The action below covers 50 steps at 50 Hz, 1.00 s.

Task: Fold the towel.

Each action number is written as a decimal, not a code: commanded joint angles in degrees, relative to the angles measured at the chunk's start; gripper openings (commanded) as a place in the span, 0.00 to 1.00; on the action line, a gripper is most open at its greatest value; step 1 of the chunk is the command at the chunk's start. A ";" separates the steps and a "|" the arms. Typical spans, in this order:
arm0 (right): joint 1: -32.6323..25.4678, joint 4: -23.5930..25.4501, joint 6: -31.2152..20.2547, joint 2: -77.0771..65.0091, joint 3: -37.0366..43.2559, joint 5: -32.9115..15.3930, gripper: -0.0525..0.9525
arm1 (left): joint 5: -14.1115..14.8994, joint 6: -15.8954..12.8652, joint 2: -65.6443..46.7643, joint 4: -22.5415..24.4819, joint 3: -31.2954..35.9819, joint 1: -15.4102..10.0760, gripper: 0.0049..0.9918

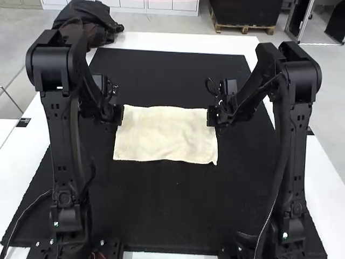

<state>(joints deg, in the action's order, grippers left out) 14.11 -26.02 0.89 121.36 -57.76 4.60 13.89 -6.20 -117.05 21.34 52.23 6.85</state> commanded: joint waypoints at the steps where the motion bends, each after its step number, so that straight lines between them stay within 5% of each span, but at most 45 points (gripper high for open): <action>1: 0.04 1.15 1.31 0.81 2.47 3.92 0.03 | 0.26 -1.01 -3.00 -0.16 -0.64 0.44 0.02; 12: -0.93 0.80 1.75 -2.53 3.09 3.57 0.03 | 1.14 -0.40 -0.02 -0.16 0.42 2.20 0.02; 50: -2.95 0.80 0.87 -13.69 5.55 3.49 0.03 | 4.83 0.84 10.97 -5.26 -1.34 2.38 0.02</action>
<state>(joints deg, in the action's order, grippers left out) 12.86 -25.04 2.13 111.63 -52.42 7.62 17.80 -5.69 -109.34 16.01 51.90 8.25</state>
